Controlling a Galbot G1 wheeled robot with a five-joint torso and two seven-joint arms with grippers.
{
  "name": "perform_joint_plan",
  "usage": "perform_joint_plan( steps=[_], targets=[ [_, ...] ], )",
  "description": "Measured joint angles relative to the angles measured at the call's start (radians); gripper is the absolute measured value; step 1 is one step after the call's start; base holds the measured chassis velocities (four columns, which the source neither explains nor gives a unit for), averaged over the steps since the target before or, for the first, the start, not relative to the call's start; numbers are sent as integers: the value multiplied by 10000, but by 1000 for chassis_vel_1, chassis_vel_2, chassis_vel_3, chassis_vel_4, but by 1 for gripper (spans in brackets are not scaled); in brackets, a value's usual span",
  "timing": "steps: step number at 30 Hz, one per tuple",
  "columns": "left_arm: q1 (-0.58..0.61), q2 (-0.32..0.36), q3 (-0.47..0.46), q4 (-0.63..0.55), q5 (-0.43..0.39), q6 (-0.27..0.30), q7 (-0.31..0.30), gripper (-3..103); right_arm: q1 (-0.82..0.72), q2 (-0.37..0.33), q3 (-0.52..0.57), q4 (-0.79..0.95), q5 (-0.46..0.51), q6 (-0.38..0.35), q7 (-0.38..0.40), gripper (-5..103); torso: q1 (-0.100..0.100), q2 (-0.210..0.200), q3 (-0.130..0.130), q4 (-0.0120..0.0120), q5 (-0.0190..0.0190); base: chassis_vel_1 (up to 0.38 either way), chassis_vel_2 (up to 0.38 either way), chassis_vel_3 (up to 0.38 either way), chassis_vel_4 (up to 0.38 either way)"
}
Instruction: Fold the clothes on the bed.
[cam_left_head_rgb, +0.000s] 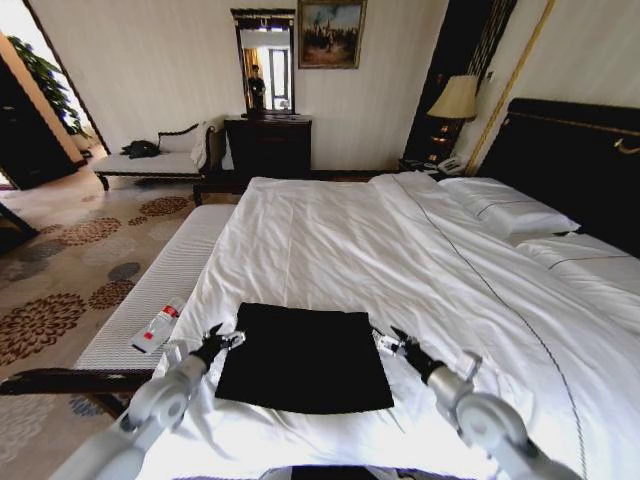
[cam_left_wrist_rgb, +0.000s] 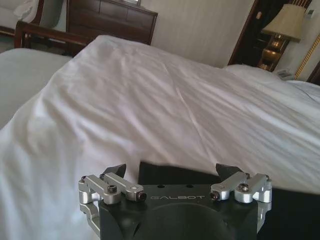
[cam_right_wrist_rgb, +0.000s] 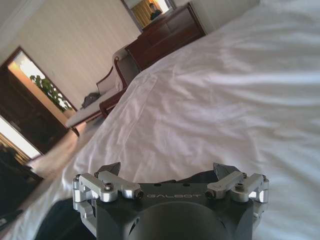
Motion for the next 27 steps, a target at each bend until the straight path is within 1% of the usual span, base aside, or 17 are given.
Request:
perform_joint_plan(
  steps=[1,2,4,5,6,9,10,15,16,19,22,23,25,27],
  targets=[
    [-282,12,125,178,-109,29,19,100,294,2,-94,-276,350,-102,-12,100,-1,0,0,0,0,0,0,0,0],
    [-282,12,125,178,-109,29,19,100,294,2,-94,-276,350,-102,-12,100,-1,0,0,0,0,0,0,0,0],
    [-851,-10,340,591,-408,100,44,100,912,46,-278,-879,947,-365,-23,100,0,0,0,2,-1,0,0,0,0],
    [-1038,-39,405,772,-531,131,55,100,1138,60,-344,-1104,1093,-461,-37,100,0,0,0,1,1,0,0,0,0],
    [-1038,-39,405,772,-531,131,55,100,1138,60,-344,-1104,1093,-461,-37,100,0,0,0,1,1,0,0,0,0],
    [-1555,-207,558,1481,-764,205,182,100,2004,77,-668,-1932,1293,-815,-196,100,0,0,0,2,-1,0,0,0,0],
    [-1555,-207,558,1481,-764,205,182,100,2004,77,-668,-1932,1293,-815,-196,100,0,0,0,2,-1,0,0,0,0],
    [-2093,-442,761,2337,-998,312,391,100,3150,109,-1132,-3077,1368,-1169,-429,100,0,0,-1,4,-2,0,0,0,0],
    [-2093,-442,761,2337,-998,312,391,100,3150,109,-1132,-3077,1368,-1169,-429,100,0,0,-1,4,-2,0,0,0,0],
    [-2395,-564,901,2745,-1096,374,592,101,3525,179,-1405,-3795,1250,-1257,-630,100,0,0,-1,2,-1,0,0,0,0],
    [-2608,-635,1023,3050,-1149,417,743,100,3670,260,-1560,-4235,1110,-1276,-781,100,0,0,-1,2,-1,0,0,0,0],
    [-2712,-669,1089,3183,-1185,441,791,99,3716,307,-1618,-4401,1029,-1289,-851,103,0,0,-1,2,-4,0,0,0,0],
    [-2874,-708,1179,3351,-1284,483,860,98,3820,418,-1726,-4682,882,-1300,-928,100,0,0,-2,1,-1,0,0,0,0],
    [-2941,-730,1220,3401,-1361,504,874,98,3913,497,-1803,-4841,818,-1304,-960,99,0,0,-2,0,-2,0,0,0,0]
  ],
)
